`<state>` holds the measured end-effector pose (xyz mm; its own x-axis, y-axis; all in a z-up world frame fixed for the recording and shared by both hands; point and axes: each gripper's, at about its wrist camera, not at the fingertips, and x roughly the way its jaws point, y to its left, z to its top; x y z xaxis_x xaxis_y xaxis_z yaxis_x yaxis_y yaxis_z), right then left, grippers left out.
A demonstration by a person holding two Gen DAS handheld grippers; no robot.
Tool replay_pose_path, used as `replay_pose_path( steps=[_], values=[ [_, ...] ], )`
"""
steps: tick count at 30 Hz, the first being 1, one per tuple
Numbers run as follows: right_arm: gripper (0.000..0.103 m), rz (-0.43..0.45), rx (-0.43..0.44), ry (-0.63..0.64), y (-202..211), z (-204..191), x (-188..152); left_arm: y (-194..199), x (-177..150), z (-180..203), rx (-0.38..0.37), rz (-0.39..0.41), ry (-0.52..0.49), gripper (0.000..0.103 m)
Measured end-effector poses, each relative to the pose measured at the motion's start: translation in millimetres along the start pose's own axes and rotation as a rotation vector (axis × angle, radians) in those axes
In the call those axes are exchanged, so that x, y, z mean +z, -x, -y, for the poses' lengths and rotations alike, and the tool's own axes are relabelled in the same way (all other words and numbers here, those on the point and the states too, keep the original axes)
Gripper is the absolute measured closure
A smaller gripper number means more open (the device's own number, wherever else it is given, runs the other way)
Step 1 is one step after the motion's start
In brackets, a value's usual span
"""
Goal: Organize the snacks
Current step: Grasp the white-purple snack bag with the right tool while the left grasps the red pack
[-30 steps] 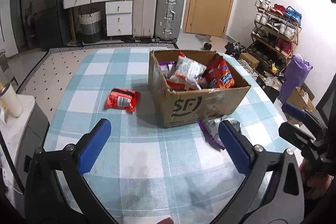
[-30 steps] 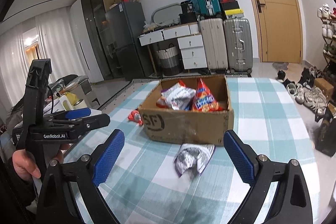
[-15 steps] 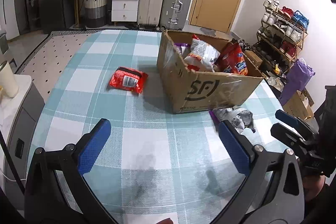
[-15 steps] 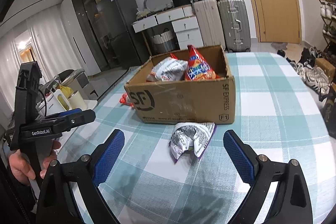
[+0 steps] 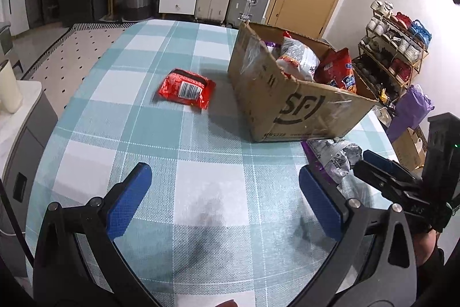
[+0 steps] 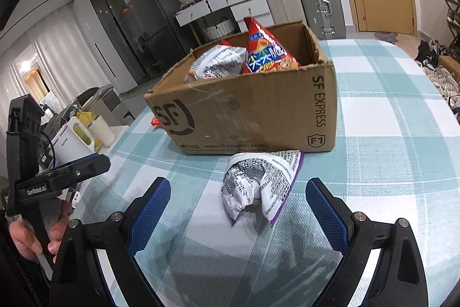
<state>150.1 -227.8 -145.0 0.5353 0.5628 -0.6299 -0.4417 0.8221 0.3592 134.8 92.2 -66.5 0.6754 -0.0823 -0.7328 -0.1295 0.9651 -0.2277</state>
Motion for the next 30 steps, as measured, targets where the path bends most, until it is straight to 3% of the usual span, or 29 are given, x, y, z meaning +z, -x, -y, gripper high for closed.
replay_pose_path(
  steps=[12,18,19,21,23,30],
  values=[
    [0.011,-0.056,0.008,-0.016,-33.4,4.2,7.2,-12.6,-6.3,-10.9,0.000,-0.033,0.025,0.001],
    [0.028,-0.077,0.013,-0.031,-45.5,8.0,10.5,-18.1,-5.4,-18.9,0.005,-0.042,0.050,0.001],
    [0.036,-0.085,0.009,-0.032,-46.9,8.6,10.5,-19.5,-5.0,-20.2,0.003,-0.043,0.053,0.001],
    [0.041,-0.103,0.030,-0.038,-52.8,8.9,9.5,-22.0,-4.7,-22.1,0.007,-0.047,0.056,0.001],
    [0.056,-0.110,0.049,-0.017,-55.5,4.7,8.6,-24.7,-3.8,-23.5,0.007,-0.052,0.059,0.001],
    [0.060,-0.103,0.059,-0.017,-56.0,2.8,8.2,-30.1,0.2,-25.9,0.015,-0.057,0.055,0.001]
  ],
)
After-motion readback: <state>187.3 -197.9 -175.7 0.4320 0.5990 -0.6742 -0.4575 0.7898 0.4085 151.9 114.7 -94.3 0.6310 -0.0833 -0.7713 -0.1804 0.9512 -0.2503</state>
